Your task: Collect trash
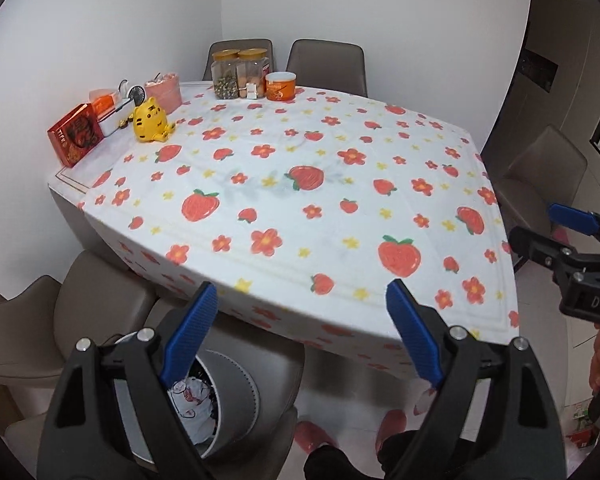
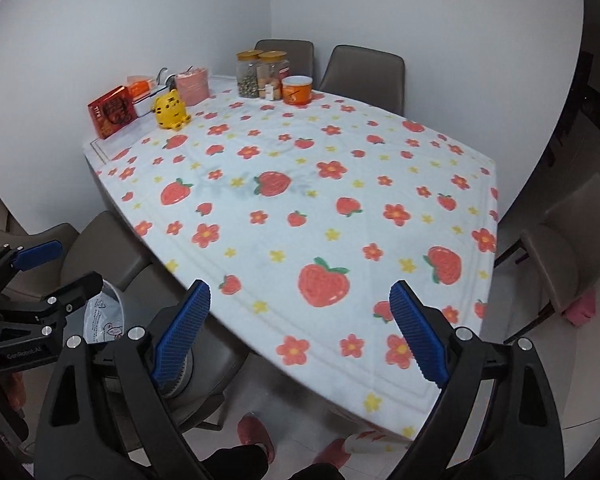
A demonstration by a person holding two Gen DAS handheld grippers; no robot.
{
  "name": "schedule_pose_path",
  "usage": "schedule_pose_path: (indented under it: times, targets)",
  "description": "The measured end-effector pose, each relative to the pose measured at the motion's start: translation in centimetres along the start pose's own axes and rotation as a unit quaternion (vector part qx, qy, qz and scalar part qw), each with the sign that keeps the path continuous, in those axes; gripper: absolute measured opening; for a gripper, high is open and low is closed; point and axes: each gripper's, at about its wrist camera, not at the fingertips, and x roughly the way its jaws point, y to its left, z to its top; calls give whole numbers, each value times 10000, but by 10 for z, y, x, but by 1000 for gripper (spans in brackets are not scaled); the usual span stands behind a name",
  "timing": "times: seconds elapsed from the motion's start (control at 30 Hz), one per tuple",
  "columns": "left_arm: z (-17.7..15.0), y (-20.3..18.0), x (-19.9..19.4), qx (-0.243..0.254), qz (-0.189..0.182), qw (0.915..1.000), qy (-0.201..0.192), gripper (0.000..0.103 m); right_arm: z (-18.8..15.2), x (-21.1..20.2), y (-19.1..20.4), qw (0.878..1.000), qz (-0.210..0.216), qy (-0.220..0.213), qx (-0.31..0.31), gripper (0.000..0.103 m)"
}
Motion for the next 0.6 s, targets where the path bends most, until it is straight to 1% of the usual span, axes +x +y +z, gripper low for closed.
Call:
schedule_pose_path:
  times: [0.1,0.2,0.3,0.43,0.6]
  targets:
    - [14,-26,-6,-119,24,9999,-8,86,2,-12,-24,9999,-76,-34,-107,89]
    - [22,-50,-13,-268,69,9996,-11,86,6,-25,-47,9996,-58,-46,-282,89]
    - [26,-71,-23,-407,206,9989,-44,86,11,-37,-63,9991,-20,-79,-427,89]
    - [31,-99,-34,-631,430,9971,-58,86,17,-49,-88,9979,131,-134,-625,89]
    - [31,-128,-41,-896,555,9944,-35,87,22,-58,-114,9952,311,-160,-909,89]
